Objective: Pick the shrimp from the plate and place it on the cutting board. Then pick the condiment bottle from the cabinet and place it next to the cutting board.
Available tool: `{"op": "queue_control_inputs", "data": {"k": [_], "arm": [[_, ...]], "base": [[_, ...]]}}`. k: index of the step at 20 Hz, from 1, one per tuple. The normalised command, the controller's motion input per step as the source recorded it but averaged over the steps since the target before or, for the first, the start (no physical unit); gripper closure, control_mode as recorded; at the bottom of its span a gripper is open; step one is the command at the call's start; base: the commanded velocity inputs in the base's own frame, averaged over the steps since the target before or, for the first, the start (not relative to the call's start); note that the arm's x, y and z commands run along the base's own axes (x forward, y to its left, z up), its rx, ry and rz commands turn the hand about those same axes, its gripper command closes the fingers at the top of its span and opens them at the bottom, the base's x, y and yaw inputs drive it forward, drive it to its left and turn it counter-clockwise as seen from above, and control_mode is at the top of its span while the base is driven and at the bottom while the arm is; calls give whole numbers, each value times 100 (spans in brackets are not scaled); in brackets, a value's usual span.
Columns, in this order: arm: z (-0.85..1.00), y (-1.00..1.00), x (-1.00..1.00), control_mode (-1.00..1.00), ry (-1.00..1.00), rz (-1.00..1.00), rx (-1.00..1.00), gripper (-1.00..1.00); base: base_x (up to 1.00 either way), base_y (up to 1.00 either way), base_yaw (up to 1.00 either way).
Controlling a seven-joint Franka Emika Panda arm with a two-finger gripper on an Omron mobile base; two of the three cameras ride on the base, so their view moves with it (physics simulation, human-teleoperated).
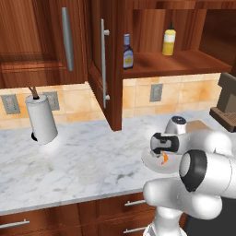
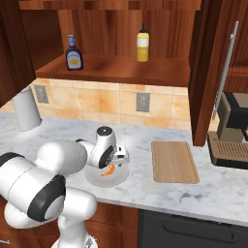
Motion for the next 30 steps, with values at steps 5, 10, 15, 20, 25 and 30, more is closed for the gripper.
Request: {"op": "queue_control_inputs", "data": {"k": [5,10,15,20,25,30], "arm": [[-18,0,7,-100,0,0,0,-100],[-17,0,11,-100,0,0,0,-100],[-15,0,14,-100,0,0,0,-100],[-15,0,8,-100,0,0,0,100],[-16,0,0,-100,0,0,0,100],[-11,0,0,-100,0,0,0,100]], "base": [[0,0,0],[0,0,0],[0,0,0],[0,0,0],[0,0,0],[0,0,0]]}}
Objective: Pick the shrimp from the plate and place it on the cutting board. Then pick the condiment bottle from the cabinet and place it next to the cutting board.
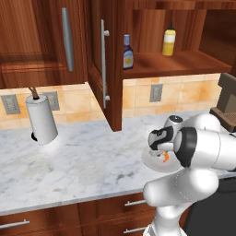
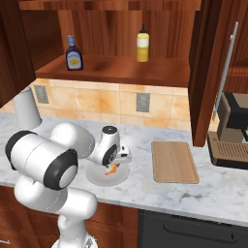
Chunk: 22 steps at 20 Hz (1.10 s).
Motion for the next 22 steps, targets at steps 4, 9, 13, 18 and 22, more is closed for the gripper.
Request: {"op": "queue_control_inputs", "data": {"k": [4,9,13,18,22], "arm": [[-6,0,0,-100,0,0,0,100],[0,0,0,-100,0,0,0,100],[6,0,0,-100,0,1,0,100],[8,0,0,-100,0,3,0,100],[15,-4,0,-100,0,3,-1,100]], "base": [[0,0,0],[0,0,0],[0,0,0],[0,0,0],[0,0,0]]}}
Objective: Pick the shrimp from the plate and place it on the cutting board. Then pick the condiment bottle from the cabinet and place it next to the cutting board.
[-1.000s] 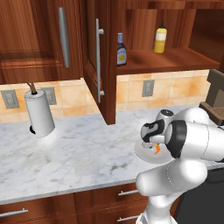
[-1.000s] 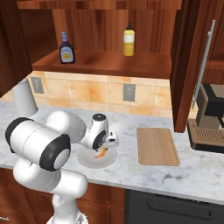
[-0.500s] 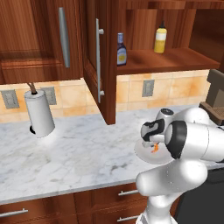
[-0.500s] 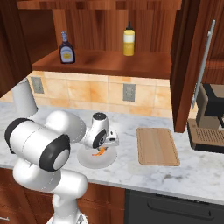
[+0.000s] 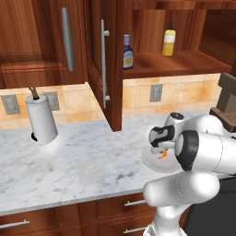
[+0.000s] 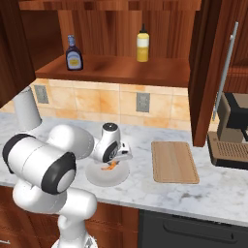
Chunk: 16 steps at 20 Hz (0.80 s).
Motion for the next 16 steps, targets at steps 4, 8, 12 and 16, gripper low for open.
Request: {"op": "queue_control_inputs", "data": {"k": [4,8,12,16], "arm": [[17,-12,0,-100,0,1,-1,100],[19,-16,0,-100,0,0,-1,100],[23,-18,0,-100,0,0,0,100],[28,-23,0,-100,0,0,0,100]], "base": [[0,0,0],[0,0,0],[0,0,0],[0,0,0]]}}
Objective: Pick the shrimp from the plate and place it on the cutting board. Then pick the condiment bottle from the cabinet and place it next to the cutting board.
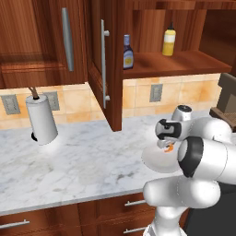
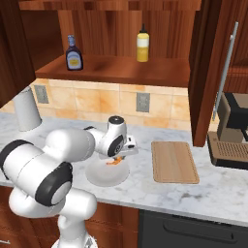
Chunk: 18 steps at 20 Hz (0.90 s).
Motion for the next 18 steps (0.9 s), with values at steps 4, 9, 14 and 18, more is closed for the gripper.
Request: {"op": "queue_control_inputs", "data": {"k": [4,9,14,18], "arm": [[25,-26,0,-100,0,0,0,100],[19,-39,0,-100,0,0,-3,100],[9,-42,0,-100,0,0,-4,100],[2,-37,0,-100,0,0,-3,100]], "base": [[0,0,0],[0,0,0],[0,0,0],[0,0,0]]}}
